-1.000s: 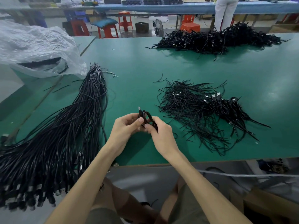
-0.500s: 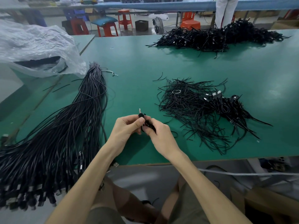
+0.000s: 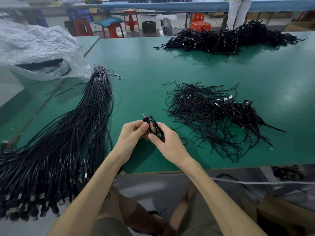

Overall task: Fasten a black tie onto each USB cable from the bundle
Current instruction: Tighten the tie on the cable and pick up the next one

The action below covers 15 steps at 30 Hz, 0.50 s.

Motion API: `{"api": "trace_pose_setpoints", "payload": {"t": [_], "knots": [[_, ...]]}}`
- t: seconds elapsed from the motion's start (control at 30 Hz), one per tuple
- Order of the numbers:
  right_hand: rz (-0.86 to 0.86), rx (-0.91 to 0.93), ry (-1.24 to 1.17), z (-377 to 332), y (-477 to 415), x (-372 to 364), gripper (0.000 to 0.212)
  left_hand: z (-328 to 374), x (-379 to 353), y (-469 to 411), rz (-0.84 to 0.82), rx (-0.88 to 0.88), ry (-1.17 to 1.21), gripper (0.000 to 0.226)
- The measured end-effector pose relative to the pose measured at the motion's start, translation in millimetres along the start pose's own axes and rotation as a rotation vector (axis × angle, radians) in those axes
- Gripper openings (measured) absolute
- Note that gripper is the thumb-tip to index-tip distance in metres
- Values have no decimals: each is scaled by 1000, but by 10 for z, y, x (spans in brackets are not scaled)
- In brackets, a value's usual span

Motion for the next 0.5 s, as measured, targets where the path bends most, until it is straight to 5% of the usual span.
{"api": "trace_pose_setpoints", "payload": {"t": [0.37,0.5], "knots": [[16,7,21,12,-20,-23,39,30,-18,10,-17,-24,-43,27],[33,11,43,4,-34,-41,25,28,-17,14,10,-7,-32,24]]}}
Point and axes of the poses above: each hand's wrist, its own y-axis away from the middle knuckle, its own x-axis out of the back of the hand, z = x × y, the point moved 1 cm from there along -y, towards the middle knuckle, and after that the axes turned 9 degrees about z, right-handed, at the moved point
